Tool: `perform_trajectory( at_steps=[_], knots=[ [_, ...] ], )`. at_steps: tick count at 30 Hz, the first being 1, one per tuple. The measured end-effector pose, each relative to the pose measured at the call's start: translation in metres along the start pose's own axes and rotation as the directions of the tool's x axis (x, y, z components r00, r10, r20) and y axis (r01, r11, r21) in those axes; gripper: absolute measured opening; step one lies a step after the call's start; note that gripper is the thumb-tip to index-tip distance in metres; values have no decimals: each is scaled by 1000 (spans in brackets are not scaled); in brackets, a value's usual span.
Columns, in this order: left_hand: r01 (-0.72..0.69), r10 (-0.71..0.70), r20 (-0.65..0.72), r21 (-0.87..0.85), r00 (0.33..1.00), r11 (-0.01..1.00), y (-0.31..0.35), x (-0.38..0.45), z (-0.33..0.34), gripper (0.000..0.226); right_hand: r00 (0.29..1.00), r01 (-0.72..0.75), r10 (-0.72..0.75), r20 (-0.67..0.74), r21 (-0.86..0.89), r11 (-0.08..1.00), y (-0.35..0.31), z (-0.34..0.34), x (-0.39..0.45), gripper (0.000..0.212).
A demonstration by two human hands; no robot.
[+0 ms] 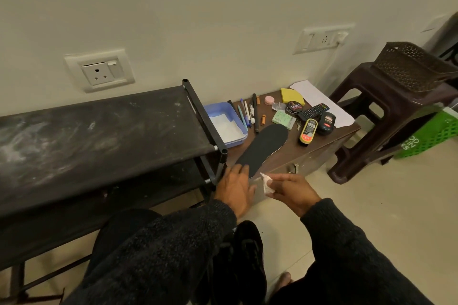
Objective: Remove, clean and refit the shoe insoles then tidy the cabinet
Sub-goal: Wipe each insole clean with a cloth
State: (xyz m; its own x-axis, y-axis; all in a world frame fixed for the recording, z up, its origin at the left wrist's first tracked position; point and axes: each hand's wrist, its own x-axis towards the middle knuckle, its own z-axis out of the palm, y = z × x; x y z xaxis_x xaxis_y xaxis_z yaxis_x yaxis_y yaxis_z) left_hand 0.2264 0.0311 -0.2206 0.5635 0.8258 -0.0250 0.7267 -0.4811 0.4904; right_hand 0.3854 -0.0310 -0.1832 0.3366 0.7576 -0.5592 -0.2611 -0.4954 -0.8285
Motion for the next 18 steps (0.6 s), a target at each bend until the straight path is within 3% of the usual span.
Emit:
perform_trajectory(
  at_steps=[2, 4, 10, 15, 18],
  knots=[
    [12, -12, -6, 33, 1000, 999, 7, 16, 3, 69, 998, -61, 66, -5, 320, 946, 2, -6, -3, 31],
    [104, -108, 33, 94, 994, 990, 15, 31, 6, 74, 994, -83, 105, -14, 518, 851, 5, -9, -5, 31],
    [268, -304, 105, 265, 947, 926, 35, 56, 3, 73, 975, -81, 208, -83, 734, 674, -1, -6, -14, 17],
    [340, -341, 11, 69, 940, 938, 41, 56, -2, 91, 971, -76, 236, -46, 872, 484, -2, -6, -23, 11],
    [375, -383, 12, -242, 924, 895, 46, 37, -7, 91, 980, -34, 190, -51, 908, 417, 0, -1, -28, 14]
  ],
)
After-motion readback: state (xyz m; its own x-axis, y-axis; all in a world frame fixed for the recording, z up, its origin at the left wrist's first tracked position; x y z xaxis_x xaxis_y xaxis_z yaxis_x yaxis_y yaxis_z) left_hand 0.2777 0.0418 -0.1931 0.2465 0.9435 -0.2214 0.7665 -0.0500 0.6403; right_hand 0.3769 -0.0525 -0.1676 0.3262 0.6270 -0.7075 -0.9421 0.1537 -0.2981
